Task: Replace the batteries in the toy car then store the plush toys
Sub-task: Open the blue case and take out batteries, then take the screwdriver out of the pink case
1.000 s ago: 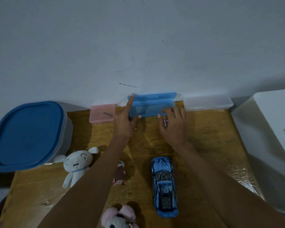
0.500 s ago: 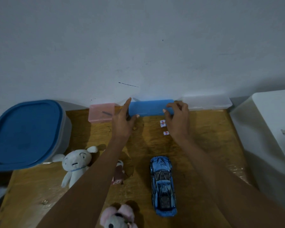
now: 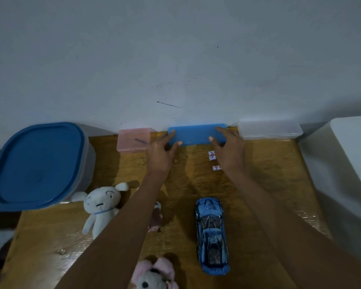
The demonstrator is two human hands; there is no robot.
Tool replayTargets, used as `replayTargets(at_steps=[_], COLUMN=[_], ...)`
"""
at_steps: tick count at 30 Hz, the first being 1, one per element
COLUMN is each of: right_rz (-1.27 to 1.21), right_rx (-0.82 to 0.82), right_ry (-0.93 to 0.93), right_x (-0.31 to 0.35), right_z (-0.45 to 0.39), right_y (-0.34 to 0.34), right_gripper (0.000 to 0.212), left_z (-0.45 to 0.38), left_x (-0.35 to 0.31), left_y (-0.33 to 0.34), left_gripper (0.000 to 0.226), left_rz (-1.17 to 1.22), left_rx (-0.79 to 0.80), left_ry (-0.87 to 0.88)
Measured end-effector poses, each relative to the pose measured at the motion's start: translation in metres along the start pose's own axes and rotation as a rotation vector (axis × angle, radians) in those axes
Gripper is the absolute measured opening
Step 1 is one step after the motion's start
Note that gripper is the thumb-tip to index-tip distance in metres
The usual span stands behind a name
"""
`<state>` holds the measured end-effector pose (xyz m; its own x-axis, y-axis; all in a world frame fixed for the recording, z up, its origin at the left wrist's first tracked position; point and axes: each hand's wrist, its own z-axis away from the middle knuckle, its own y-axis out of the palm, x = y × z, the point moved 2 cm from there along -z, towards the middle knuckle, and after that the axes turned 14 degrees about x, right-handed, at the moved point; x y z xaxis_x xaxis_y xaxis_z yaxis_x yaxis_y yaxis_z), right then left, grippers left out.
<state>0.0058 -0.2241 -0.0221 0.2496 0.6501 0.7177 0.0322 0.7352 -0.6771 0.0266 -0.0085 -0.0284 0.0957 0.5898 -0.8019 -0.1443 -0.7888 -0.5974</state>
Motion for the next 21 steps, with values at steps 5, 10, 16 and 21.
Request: replayTargets(at_steps=[5,10,16,21], right_rz=[0.198,0.146,0.033,0.087], right_rx=[0.057,-0.015,0.251,0.336], right_ry=[0.107,-0.038,-0.304,-0.274], right_x=[0.020,0.071,0.135,0.147], right_z=[0.002,0.005,0.017,0.025], right_y=[-0.010,0.000,0.067,0.111], right_gripper=[0.047,0.035,0.034,0.047], left_z=[-0.003,0.009,0.020,0.023], left_x=[-0.013,-0.013,0.036,0.068], left_y=[-0.015,-0.066,-0.120,-0.124], left_gripper=[0.049,0.042,0.062,0.081], left_rz=[-0.068,-0.085,-0.126,-0.013], left_rx=[0.119,-0.010,-0.045,0.103], left_ry=[-0.022,-0.005,-0.084,-0.140])
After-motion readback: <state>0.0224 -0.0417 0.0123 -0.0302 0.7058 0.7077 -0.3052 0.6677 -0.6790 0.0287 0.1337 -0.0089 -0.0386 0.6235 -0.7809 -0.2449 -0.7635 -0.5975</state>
